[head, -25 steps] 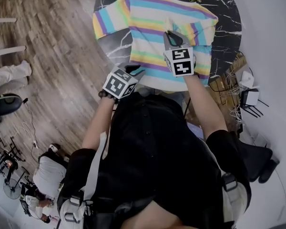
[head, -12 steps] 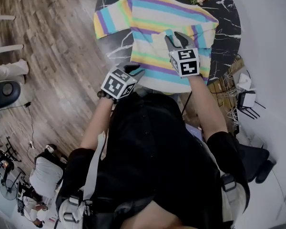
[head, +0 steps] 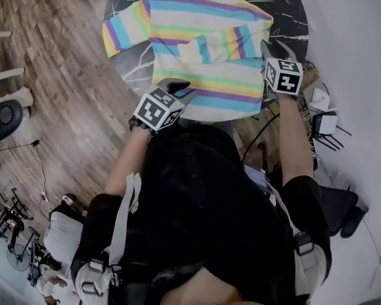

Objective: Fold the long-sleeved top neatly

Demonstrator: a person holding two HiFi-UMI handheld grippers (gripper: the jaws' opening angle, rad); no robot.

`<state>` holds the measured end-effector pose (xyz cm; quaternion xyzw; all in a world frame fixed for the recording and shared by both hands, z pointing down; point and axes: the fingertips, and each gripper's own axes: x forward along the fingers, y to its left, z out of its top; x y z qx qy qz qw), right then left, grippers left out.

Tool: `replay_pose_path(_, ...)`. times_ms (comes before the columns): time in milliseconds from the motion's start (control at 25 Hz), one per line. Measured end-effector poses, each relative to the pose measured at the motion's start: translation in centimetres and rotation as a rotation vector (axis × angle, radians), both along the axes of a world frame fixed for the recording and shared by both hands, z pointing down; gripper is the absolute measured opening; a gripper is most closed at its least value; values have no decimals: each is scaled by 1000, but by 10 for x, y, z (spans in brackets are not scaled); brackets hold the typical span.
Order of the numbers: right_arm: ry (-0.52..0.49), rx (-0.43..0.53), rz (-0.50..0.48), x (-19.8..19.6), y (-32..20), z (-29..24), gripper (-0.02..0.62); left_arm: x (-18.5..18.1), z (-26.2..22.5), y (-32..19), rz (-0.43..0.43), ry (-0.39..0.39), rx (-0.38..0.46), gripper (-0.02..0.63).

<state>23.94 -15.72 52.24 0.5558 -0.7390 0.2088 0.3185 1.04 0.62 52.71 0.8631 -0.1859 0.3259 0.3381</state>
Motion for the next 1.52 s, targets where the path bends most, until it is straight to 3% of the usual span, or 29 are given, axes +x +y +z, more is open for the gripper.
replay_pose_path(160,6,-23,6,49,-5,3,139,60,-2,-2,22,23,0,118)
replay_pose_path(360,15,-47,-78,83,-12,6,127,132,1,3,24,28,-19,118)
replay_pose_path(520,56,-49,-199,98,-19,15,127,175,7,-10,-44,33,-17,118)
replay_pose_path(720,66,-52,-383,92,-25,23,127,216,27,-37,-181,-13,6,120)
replay_pose_path(920,84,-40,-598,80,-45,22,127,236,44,-65,-313,-89,19,135)
replay_pose_path(1040,92,-50,-724,67,-57,26,127,237,55,-76,-332,-151,34,137)
replay_pose_path(1280,198,-74,-1034,33,-68,37,127,235,63,-91,-404,-189,45,135)
replay_pose_path(1520,283,-151,-1204,25,-60,58,129,247,67,-94,-365,-163,29,120)
